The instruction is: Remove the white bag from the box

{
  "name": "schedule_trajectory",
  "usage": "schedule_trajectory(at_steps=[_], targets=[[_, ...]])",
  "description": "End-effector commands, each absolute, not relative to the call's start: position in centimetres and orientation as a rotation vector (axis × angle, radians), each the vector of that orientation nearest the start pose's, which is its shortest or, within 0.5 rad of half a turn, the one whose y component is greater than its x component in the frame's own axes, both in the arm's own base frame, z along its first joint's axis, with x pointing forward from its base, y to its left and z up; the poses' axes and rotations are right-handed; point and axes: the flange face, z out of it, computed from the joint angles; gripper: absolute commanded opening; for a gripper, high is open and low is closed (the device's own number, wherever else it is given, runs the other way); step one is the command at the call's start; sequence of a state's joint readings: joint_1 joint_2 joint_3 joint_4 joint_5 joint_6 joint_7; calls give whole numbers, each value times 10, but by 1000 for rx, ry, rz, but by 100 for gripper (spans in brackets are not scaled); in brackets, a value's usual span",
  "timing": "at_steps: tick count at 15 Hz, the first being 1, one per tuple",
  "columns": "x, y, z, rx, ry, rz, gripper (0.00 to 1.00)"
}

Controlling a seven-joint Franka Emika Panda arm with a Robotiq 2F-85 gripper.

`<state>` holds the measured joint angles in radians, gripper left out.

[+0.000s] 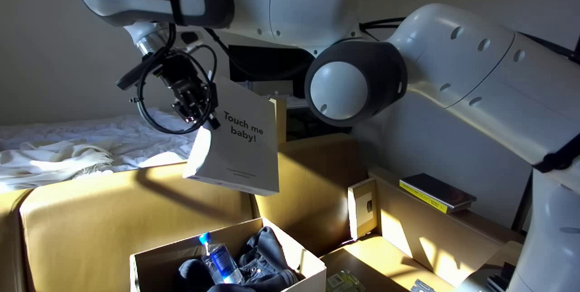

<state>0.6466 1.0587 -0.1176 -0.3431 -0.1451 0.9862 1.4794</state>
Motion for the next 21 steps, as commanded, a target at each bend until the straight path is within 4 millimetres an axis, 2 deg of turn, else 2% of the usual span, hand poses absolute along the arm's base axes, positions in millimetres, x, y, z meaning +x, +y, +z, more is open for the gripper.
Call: schedule_trajectory(at_steps=[1, 5, 10, 12, 13, 14, 16, 18, 19, 20, 21], targets=[[619, 332, 439, -3200, 1830, 151, 7], [642, 260, 410, -3182, 1990, 424, 6], [667, 167, 362, -3128, 2104, 749, 6], [677, 131, 347, -3079, 2147, 798, 6], [690, 117, 347, -3042, 2118, 701, 6], [683, 136, 340, -3071, 2186, 707, 22], [692, 112, 334, -3035, 2184, 701, 22], [693, 108, 337, -3025, 2184, 697, 22], [693, 111, 337, -3030, 2176, 693, 6], [693, 111, 332, -3029, 2195, 693, 6], [695, 108, 326, -2927, 2350, 639, 6]])
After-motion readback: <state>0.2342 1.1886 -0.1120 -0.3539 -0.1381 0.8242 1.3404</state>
